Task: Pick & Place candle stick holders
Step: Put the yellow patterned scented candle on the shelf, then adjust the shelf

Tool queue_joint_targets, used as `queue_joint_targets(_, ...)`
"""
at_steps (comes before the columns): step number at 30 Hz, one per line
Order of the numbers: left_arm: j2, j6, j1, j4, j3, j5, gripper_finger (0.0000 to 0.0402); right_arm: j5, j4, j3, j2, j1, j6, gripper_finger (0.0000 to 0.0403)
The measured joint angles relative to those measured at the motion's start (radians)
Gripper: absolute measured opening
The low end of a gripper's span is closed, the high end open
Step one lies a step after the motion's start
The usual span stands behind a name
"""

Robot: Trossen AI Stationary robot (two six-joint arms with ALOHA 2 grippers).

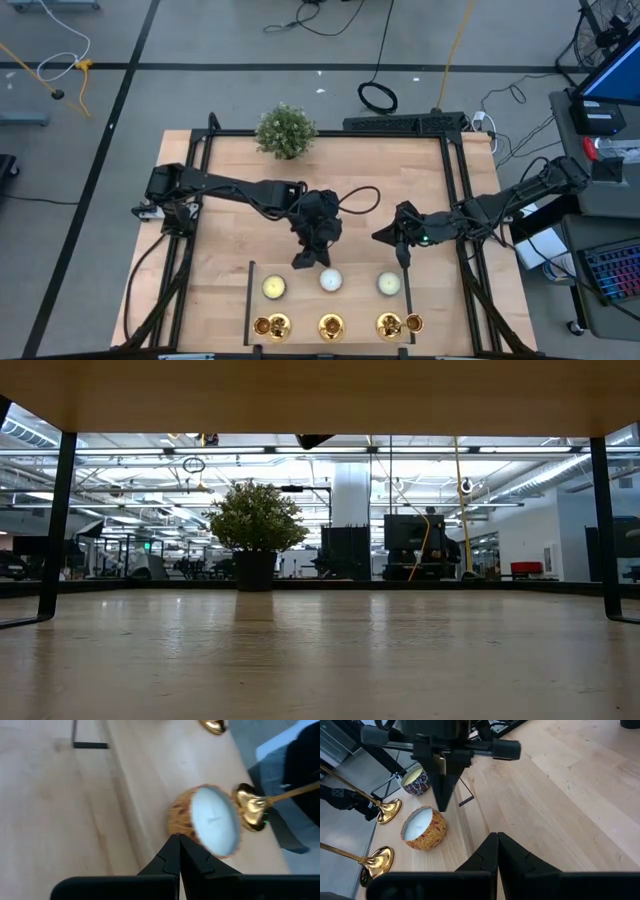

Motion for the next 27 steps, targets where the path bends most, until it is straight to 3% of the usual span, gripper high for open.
queue_joint_targets(9,0.0,0.004,0.019,-0.036,0.0,-0.093,0.0,0.003,-0.032,0.001,0.0,0.0,-0.001,0.0)
queue_joint_targets(21,0.0,-0.031,0.018,-0.043,0.0,-0.114,0.0,0.033,-0.338,0.001,0.0,-0.003,0.083,0.0)
queue_joint_targets(27,-0.001,-0.036,0.019,-0.043,0.0,-0.166,0.0,0.032,-0.38,0.001,0.005,-0.003,0.081,0.0)
